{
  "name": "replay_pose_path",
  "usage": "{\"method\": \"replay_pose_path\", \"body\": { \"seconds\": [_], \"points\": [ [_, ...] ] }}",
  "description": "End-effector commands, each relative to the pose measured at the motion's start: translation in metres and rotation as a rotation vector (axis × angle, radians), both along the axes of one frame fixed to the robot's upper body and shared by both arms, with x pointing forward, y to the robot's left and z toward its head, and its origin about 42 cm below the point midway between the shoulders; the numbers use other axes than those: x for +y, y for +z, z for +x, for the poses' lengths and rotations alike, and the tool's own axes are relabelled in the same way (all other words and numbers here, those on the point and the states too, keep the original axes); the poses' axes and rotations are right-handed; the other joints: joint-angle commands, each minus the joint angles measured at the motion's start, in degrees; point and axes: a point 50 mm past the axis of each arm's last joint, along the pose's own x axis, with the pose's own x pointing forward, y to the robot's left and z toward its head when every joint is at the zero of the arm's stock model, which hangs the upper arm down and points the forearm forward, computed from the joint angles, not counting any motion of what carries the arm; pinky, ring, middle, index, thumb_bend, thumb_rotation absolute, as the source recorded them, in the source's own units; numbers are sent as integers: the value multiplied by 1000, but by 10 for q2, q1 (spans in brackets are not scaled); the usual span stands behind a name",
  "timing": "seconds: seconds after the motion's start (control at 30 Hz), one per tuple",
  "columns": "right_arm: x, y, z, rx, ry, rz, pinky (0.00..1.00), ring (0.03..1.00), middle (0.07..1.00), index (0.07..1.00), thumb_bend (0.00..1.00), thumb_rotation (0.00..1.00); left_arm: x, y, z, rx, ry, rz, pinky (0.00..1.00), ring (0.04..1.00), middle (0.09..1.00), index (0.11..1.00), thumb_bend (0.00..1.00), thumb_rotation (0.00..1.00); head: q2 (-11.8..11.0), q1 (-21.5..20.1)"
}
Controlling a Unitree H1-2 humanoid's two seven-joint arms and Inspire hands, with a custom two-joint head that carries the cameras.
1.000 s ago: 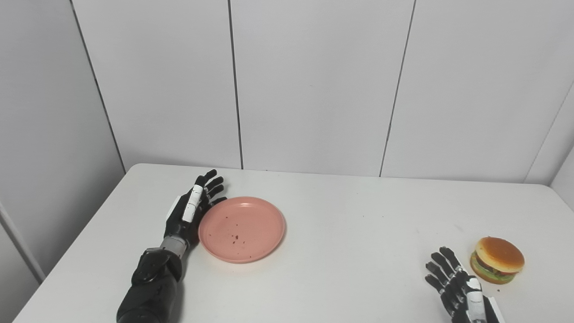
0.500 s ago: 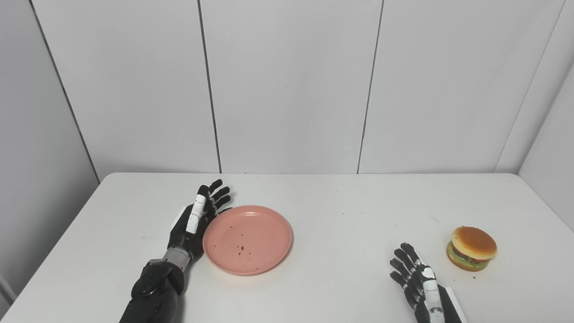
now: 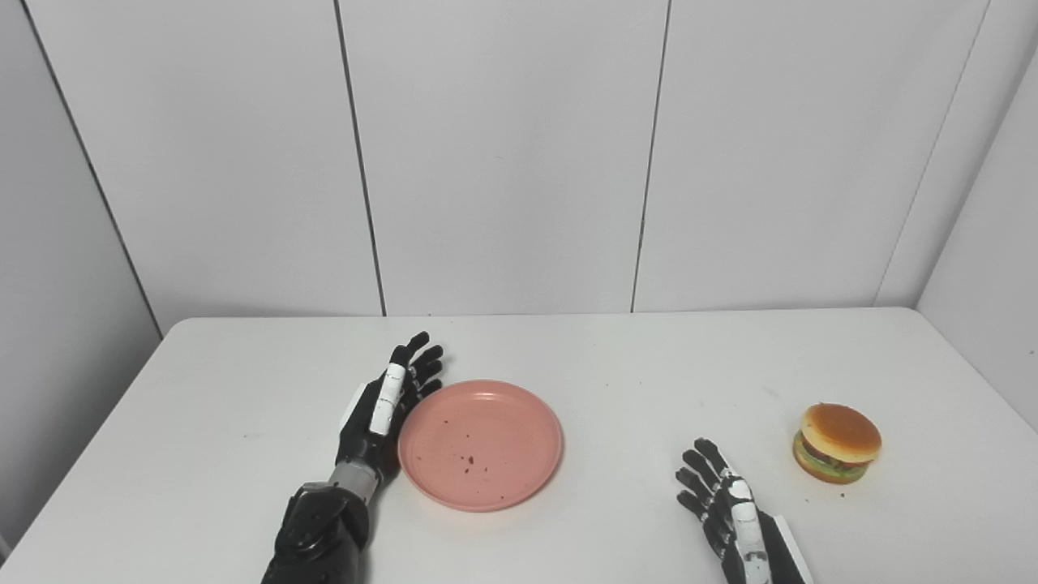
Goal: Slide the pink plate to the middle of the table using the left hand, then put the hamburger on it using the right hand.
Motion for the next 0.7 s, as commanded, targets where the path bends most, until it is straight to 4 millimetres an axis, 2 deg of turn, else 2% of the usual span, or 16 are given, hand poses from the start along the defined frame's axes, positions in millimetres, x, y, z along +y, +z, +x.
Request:
{"method": "replay_pose_path", "body": {
  "seconds": [0.0, 0.17, 0.37, 0.67],
  "points": [
    [10, -2, -3, 29, 12, 15, 901, 897, 912, 914, 884, 1000, -9, 5, 0, 4, 25, -10, 944, 929, 902, 879, 985, 851, 2, -5],
    [15, -1, -3, 23, 6, 10, 892, 891, 906, 907, 882, 1000, -27, 9, -8, 0, 59, -22, 966, 931, 915, 877, 981, 869, 8, -17],
    [22, 3, -2, 26, 0, 17, 886, 887, 902, 906, 887, 1000, -38, 13, -13, -2, 46, -31, 988, 937, 920, 872, 990, 871, 16, -46],
    [31, 4, 0, 31, 7, 14, 893, 892, 906, 916, 882, 1000, -33, 10, -18, 1, 19, -21, 983, 937, 923, 879, 993, 869, 17, -85]
  ]
}}
